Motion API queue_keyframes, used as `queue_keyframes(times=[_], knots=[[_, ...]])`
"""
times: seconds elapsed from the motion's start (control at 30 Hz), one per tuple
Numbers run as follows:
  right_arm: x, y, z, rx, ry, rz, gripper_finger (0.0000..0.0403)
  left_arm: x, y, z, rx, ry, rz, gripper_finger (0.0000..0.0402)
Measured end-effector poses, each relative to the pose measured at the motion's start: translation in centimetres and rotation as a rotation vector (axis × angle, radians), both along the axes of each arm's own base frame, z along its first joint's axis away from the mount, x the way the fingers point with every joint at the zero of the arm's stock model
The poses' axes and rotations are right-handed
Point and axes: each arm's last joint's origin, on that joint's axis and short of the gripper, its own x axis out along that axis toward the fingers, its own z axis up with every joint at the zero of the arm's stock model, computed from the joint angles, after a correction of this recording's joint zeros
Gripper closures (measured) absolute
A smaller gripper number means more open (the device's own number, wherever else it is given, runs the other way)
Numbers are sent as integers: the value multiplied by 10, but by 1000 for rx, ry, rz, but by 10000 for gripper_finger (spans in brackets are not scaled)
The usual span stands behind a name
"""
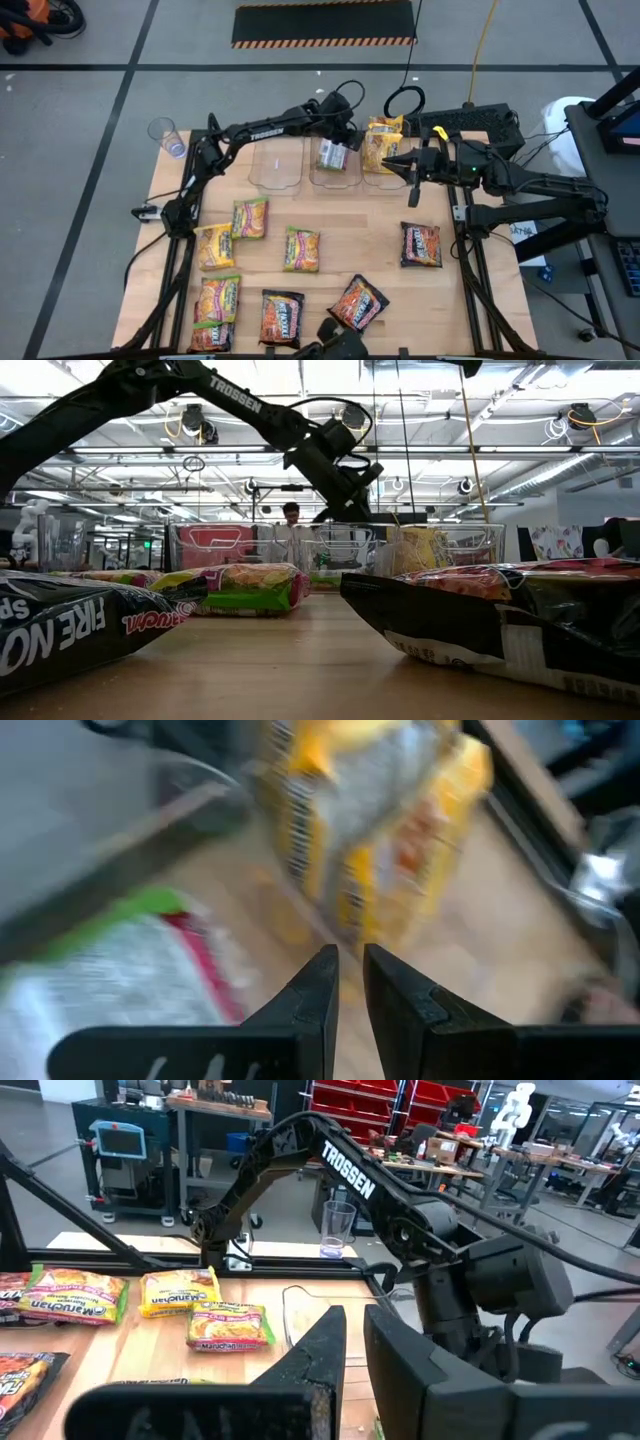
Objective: Sort Maruchan noodles
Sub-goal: Put the green noodle pack into the center transparent bin
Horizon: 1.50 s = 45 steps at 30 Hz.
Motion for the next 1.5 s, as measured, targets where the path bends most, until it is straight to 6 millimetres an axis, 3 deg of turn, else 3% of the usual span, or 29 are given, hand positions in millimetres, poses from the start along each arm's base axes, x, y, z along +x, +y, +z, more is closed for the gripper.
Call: queue_keyframes(times=[0.2,0.47,0.57,0.87,1.17,1.33,1.5], knots=[[0,0,0,-3,1,1,365,-12,11,-1,-16,62,68,346],[0,0,0,-21,6,3,365,-31,12,-11,-94,223,30,346],[0,0,0,-28,7,4,365,-30,13,-2,-108,206,-1,346],[0,0,0,-28,7,4,365,-29,13,48,12,168,-71,346],[0,0,0,-28,7,4,365,-38,12,52,1,248,-87,346],[0,0,0,-28,7,4,365,-28,-5,52,-37,220,-176,346],[0,0,0,-28,7,4,365,-24,-34,48,-13,312,-350,346]])
